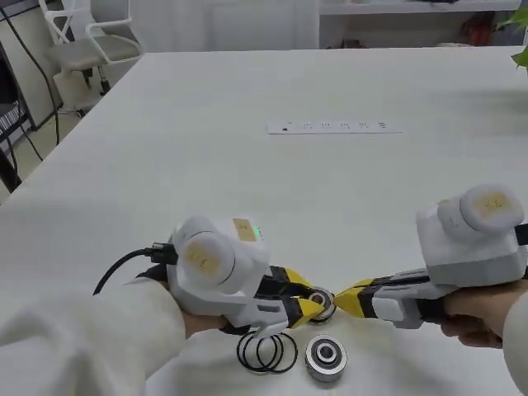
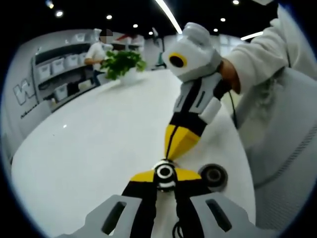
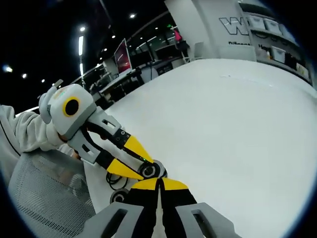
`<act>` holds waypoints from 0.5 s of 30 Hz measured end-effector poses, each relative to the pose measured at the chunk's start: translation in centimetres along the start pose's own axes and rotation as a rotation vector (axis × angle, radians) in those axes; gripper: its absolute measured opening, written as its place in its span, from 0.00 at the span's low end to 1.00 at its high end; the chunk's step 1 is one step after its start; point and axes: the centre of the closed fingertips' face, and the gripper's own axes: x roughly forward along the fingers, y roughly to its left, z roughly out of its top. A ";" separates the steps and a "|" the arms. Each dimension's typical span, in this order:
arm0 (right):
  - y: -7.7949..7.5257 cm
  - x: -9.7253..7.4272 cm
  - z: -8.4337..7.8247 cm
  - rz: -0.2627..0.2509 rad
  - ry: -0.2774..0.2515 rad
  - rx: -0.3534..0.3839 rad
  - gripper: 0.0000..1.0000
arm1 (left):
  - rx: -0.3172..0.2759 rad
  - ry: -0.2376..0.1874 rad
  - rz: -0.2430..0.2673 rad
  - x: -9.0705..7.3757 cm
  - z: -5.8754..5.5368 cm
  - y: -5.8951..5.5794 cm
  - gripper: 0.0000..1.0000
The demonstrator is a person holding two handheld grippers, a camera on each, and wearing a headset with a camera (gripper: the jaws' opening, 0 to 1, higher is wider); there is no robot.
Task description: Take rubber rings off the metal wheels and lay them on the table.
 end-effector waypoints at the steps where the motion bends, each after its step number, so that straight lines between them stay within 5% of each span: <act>1: 0.1 0.0 0.0 -0.007 0.007 -0.026 0.00 | 0.016 0.001 -0.001 0.0 0.0 0.0 0.13; 15: 0.6 0.2 0.5 -0.004 -0.010 -0.005 0.00 | 0.034 0.013 0.006 0.0 0.0 0.0 0.13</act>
